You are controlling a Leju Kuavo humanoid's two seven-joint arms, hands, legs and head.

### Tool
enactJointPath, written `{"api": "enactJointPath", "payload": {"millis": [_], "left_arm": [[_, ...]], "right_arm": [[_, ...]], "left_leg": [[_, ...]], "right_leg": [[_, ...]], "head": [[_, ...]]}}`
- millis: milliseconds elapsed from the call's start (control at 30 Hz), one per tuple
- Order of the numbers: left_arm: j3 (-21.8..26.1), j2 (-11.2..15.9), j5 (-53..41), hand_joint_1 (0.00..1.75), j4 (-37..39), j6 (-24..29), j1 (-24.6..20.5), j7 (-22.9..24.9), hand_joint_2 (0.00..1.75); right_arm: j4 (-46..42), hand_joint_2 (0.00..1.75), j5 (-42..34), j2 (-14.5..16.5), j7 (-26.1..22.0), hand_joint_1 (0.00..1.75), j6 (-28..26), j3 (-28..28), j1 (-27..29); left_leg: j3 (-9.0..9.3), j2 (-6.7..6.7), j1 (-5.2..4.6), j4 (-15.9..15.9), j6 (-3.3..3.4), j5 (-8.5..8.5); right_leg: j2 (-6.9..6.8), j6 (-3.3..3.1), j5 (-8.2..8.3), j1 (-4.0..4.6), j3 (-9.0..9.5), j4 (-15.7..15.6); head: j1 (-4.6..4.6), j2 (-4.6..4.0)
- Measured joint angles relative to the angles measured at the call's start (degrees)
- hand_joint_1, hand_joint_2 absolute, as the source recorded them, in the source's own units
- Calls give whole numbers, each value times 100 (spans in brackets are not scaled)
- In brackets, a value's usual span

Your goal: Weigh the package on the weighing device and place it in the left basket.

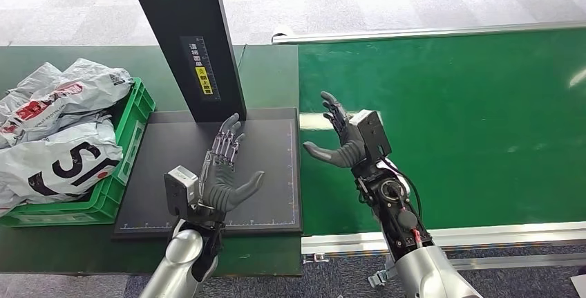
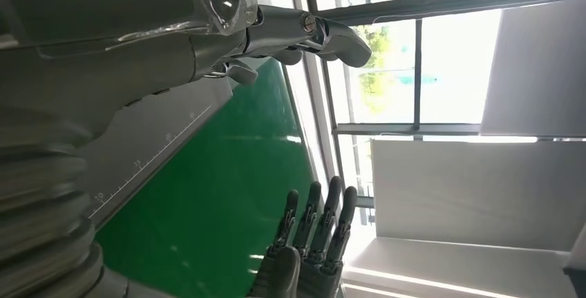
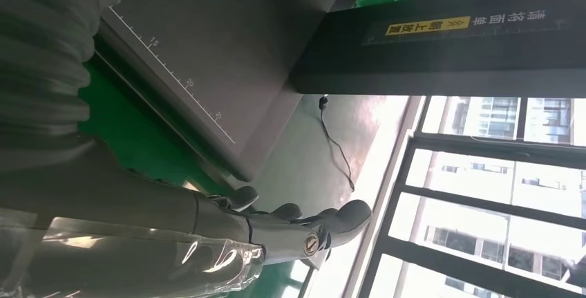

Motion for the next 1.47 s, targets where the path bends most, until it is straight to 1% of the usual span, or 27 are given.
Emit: {"api": "enactJointPath", "payload": {"millis": [1100,1400,1433,1467], "left_arm": [[16,-13,-64,0,143,-89,-1,7,175],[173,-13,-123,0,264,-206,-23,27,175],[193,-11,-133,0,279,-222,-27,47,131],[203,-11,-138,0,287,-232,-29,58,116]], "right_arm": [[-16,175,0,33,0,0,0,1,1],[-17,175,22,85,10,0,-11,2,-5],[-22,175,28,97,25,0,-25,2,-7],[-24,175,31,102,33,0,-32,2,-7]], "left_leg": [[0,0,0,0,0,0],[0,0,0,0,0,0],[0,0,0,0,0,0],[0,0,0,0,0,0]], "right_leg": [[0,0,0,0,0,0],[0,0,0,0,0,0],[0,0,0,0,0,0],[0,0,0,0,0,0]], "head": [[1,0],[1,0],[1,0],[1,0]]}}
